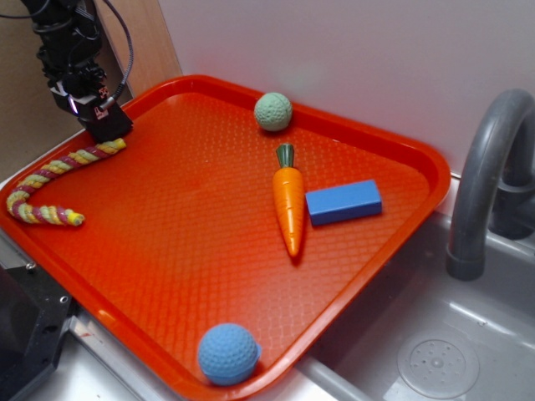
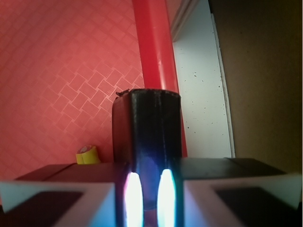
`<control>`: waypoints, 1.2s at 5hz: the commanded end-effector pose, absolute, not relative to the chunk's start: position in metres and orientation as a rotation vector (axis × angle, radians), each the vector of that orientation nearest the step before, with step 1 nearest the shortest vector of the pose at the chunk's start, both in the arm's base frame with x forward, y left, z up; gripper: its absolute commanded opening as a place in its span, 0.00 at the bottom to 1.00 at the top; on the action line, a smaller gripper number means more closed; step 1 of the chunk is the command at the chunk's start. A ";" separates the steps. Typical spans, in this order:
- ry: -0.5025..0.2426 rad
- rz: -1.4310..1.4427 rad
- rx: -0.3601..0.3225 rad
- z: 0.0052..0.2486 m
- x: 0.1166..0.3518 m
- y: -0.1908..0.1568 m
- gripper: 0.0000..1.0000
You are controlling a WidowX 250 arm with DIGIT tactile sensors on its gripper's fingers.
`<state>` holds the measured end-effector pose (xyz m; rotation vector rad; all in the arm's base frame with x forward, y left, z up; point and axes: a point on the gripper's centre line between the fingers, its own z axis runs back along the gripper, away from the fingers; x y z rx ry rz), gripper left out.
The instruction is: Grab the black box.
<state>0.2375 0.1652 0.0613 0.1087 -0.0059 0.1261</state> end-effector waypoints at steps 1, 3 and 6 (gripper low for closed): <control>-0.029 0.094 0.117 0.066 0.243 0.162 1.00; -0.039 0.095 0.121 0.072 0.239 0.161 1.00; -0.030 0.151 0.099 0.067 0.254 0.152 1.00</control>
